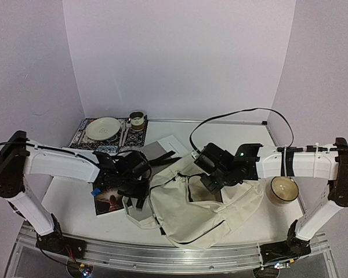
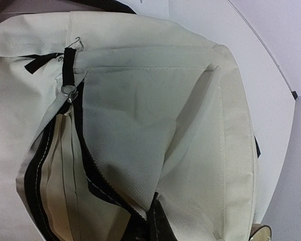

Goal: Pack the student bag
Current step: Pick up the pen at the center of the board, then place the pen in the lower front pocket of the bag.

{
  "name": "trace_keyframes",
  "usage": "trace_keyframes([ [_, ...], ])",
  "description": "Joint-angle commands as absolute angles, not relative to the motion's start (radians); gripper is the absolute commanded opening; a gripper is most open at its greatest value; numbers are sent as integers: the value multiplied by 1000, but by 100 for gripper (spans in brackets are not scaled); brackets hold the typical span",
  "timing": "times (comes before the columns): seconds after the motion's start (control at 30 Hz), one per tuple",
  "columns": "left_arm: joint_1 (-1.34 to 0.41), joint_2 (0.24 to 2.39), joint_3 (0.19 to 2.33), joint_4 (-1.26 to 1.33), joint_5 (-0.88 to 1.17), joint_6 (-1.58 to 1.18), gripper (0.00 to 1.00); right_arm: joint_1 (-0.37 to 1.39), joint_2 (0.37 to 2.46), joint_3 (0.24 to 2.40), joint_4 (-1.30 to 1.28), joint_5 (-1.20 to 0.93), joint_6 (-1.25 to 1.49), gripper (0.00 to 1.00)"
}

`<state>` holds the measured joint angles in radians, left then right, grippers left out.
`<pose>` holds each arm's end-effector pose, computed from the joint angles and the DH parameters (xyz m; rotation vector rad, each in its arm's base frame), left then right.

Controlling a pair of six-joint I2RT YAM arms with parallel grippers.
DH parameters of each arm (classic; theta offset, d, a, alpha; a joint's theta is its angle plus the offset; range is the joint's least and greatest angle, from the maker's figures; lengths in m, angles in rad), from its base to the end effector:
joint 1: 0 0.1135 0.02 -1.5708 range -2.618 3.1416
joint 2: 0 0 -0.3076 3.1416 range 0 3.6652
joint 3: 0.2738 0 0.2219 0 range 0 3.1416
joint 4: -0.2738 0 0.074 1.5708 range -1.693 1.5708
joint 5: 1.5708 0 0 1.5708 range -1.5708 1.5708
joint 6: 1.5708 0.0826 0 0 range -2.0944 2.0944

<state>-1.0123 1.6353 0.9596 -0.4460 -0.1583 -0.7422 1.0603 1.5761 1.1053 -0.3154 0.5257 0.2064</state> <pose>0.1762 -0.2573 0.1935 0.3168 2.6968 -0.3392 0.2033 0.2781 0.2747 -0.6932 2.1198 0.0620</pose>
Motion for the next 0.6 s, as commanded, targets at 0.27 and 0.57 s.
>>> trace_keyframes([
  [0.27, -1015, 1417, 995, -294, 89, -742, 13, 1062, 1534, 1123, -223, 464, 318, 0],
  [0.57, -1051, 1546, 990, 20, 310, -838, 12, 1064, 1501, 1094, -141, 431, 387, 0],
])
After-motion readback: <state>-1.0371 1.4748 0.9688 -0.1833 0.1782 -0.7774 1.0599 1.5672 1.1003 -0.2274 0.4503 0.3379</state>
